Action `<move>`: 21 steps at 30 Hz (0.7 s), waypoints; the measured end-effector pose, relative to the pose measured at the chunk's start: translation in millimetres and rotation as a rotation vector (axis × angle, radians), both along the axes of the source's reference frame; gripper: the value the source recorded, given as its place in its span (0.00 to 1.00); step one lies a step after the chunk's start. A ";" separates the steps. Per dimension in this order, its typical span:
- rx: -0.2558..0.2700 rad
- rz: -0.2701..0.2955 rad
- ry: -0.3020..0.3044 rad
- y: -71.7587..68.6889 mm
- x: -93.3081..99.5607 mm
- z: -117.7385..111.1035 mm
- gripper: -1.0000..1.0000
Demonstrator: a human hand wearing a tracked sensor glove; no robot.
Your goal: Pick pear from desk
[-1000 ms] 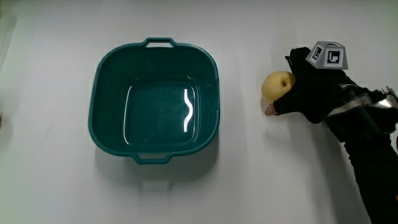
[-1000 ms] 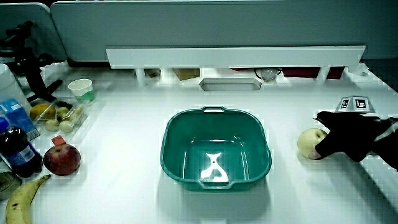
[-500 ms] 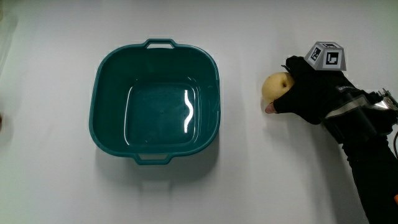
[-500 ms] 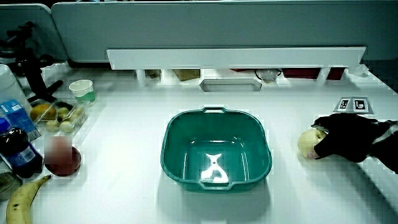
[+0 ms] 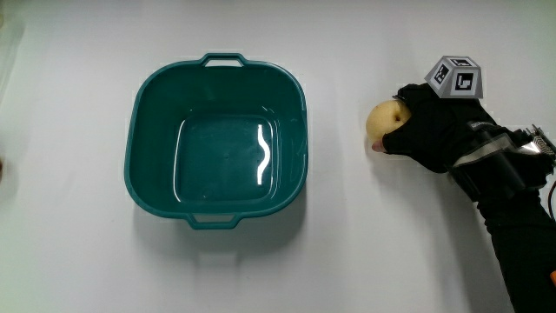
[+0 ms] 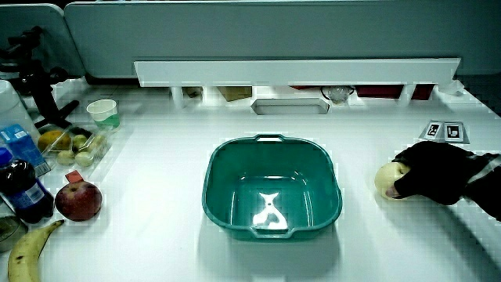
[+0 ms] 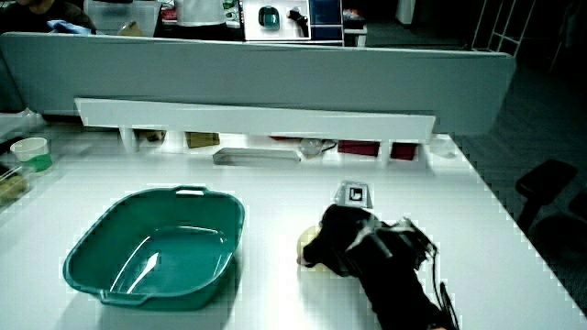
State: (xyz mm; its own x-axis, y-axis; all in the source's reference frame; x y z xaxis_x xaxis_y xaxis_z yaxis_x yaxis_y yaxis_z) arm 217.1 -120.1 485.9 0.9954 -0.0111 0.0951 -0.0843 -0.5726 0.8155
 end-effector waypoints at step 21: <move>0.178 -0.098 -0.050 -18.8 -37.1 -69.9 1.00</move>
State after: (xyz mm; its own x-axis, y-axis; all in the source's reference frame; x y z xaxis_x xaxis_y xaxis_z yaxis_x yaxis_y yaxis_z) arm 180.0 -138.9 416.0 0.9828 -0.1286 0.1323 -0.1845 -0.6943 0.6956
